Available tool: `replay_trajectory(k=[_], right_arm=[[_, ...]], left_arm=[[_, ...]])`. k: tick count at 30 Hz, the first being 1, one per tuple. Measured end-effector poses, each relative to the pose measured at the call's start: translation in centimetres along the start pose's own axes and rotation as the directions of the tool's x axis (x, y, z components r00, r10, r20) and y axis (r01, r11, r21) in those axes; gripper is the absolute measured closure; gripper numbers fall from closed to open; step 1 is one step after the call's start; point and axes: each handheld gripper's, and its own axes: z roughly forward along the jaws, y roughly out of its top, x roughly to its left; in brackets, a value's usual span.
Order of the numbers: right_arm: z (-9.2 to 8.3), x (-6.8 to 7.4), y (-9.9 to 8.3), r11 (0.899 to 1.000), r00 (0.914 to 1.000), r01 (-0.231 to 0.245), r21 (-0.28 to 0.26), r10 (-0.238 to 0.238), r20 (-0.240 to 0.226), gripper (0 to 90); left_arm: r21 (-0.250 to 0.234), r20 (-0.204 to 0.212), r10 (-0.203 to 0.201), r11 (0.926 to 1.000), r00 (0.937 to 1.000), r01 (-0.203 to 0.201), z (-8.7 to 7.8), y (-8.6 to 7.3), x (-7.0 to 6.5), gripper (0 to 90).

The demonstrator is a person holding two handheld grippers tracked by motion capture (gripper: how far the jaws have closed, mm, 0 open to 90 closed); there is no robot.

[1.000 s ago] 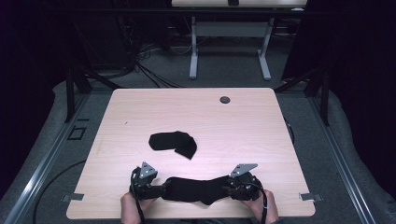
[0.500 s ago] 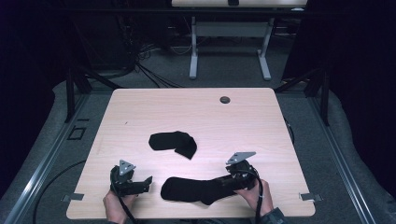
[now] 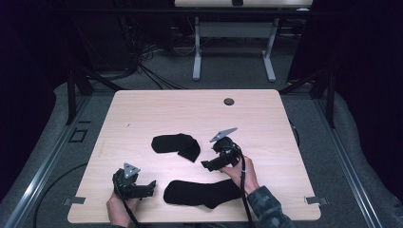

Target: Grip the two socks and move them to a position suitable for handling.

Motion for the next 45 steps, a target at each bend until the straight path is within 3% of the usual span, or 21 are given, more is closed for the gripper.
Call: replay_trajectory(k=[4, 11, 15, 17, 18, 21, 24, 27, 38, 45], right_arm=[[1.9, -0.3, 2.8, 1.000, 0.9998, 0.017, 0.014, -0.017, -0.008, 21.7], [4.3, -1.0, 5.2, 1.000, 1.0000, 0.002, 0.030, -0.002, -0.009, 35.8], [5.5, -1.3, 6.6, 0.999, 1.0000, -0.003, 0.037, 0.002, 0.008, 52.7], [5.7, -1.3, 6.8, 0.999, 0.9999, 0.000, 0.045, 0.000, 0.012, 54.5], [6.2, -1.2, 7.0, 0.999, 0.9996, 0.011, 0.048, -0.012, 0.027, 63.2], [6.7, -1.3, 6.9, 0.997, 0.9995, 0.015, 0.078, -0.017, 0.026, 77.8], [6.3, -1.5, 6.8, 0.998, 0.9999, 0.009, 0.064, -0.010, 0.010, 85.3], [5.7, -1.3, 6.7, 0.999, 0.9999, 0.010, 0.054, -0.010, 0.005, 86.0], [2.3, -0.6, 5.6, 0.996, 0.9957, 0.046, 0.077, -0.039, -0.084, 86.2], [0.8, -0.8, 3.0, 0.993, 0.9939, 0.049, 0.111, -0.038, -0.103, 85.8]], left_arm=[[-0.004, -0.002, -0.008, 1.0000, 1.0000, 0.008, 0.0, 0.0, 0.0, 0.0], [-0.002, -0.005, -0.006, 1.0000, 1.0000, 0.006, 0.0, 0.0, 0.0, 0.0], [-0.002, -0.005, -0.006, 1.0000, 1.0000, 0.006, 0.0, 0.0, 0.0, 0.0], [-0.002, -0.005, -0.006, 1.0000, 1.0000, 0.006, 0.0, 0.0, 0.0, 0.0], [-0.003, -0.006, -0.006, 1.0000, 1.0000, 0.006, 0.0, 0.0, 0.0, 0.0], [-0.003, -0.006, -0.006, 1.0000, 1.0000, 0.006, 0.0, 0.0, 0.0, 0.0], [-0.004, -0.006, -0.006, 1.0000, 1.0000, 0.006, 0.0, 0.0, 0.0, 0.0], [-0.002, -0.005, -0.005, 1.0000, 1.0000, 0.005, 0.0, 0.0, 0.0, 0.0], [-0.002, -0.005, -0.006, 1.0000, 1.0000, 0.006, 0.0, 0.0, 0.0, 0.0], [-0.003, -0.006, -0.006, 1.0000, 1.0000, 0.006, 0.0, 0.0, 0.0, 0.0]])
